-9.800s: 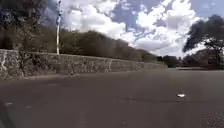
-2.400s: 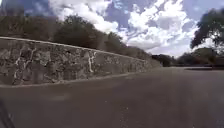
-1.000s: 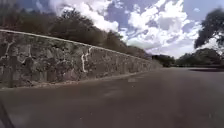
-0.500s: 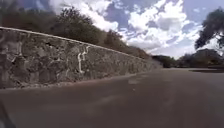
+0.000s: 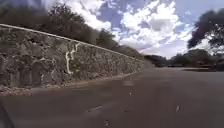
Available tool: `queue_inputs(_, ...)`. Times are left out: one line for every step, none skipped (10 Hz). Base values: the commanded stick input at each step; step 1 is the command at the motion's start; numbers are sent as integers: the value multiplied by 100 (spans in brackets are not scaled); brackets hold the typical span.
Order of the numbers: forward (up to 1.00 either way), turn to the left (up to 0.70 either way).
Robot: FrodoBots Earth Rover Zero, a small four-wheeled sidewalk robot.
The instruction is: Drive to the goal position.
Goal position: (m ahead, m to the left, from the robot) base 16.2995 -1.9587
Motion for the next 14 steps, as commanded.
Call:
queue_inputs(70, 0)
queue_inputs(70, 0)
queue_inputs(70, 0)
queue_inputs(70, 0)
queue_inputs(70, 0)
queue_inputs(70, 0)
queue_inputs(70, 0)
queue_inputs(70, 0)
queue_inputs(70, 0)
queue_inputs(70, 0)
queue_inputs(70, 0)
queue_inputs(70, 0)
queue_inputs(70, 0)
queue_inputs(70, 0)
